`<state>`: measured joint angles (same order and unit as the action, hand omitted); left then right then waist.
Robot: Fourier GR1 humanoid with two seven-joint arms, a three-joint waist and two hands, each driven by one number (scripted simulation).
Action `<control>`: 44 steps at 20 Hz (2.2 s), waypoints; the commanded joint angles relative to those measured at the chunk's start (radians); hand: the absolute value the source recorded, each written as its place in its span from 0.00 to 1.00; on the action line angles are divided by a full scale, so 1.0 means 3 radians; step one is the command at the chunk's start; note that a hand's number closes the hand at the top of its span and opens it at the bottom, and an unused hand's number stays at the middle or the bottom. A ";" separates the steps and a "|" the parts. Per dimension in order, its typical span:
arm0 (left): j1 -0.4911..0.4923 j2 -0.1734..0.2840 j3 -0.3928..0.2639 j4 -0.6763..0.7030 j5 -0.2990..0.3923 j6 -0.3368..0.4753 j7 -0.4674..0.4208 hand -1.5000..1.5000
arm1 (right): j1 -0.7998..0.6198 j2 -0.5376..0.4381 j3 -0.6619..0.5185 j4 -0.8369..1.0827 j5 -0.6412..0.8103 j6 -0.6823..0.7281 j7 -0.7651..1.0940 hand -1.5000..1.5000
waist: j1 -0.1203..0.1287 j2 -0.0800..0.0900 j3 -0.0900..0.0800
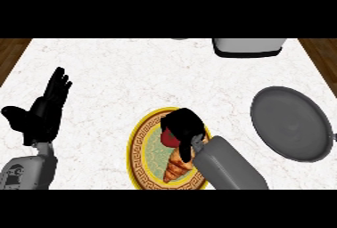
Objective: Pick the tomato from the plate and place it in the pan
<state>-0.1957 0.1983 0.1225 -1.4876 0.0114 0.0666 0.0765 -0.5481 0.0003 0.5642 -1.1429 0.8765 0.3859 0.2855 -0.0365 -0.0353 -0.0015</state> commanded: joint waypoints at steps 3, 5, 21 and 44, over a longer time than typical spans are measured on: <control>0.0072 -0.0031 -0.0027 -0.0007 -0.0023 0.0019 0.0033 0.50 | 0.0997 -0.0001 0.0305 -0.0739 0.0066 -0.0454 0.1122 1.00 | -0.0083 0.0040 0.0003; 0.0024 -0.0009 0.0039 -0.0017 0.0020 0.0041 0.0091 0.50 | 0.1136 -0.0002 0.0475 -0.1192 0.0370 -0.0735 0.1433 1.00 | -0.0078 0.0037 0.0002; -0.0008 0.0028 0.0006 -0.0095 0.0067 -0.0108 0.0096 0.50 | 0.1695 -0.0348 0.0423 -0.3839 0.1324 -0.0924 0.2212 1.00 | 0.0097 0.0112 0.0007; -0.0043 -0.0040 -0.0024 -0.0024 0.0032 -0.0131 -0.0046 0.50 | 0.0890 -0.1537 -0.2709 -0.0519 -0.0384 -0.2150 -0.0530 1.00 | 0.0216 0.0141 0.0011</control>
<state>-0.2340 0.1803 0.1076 -1.4744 0.0082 0.0428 0.0765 -0.1753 -0.4228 -0.1883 -1.5620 0.7821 -0.1995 0.2528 0.0149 0.0062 0.0019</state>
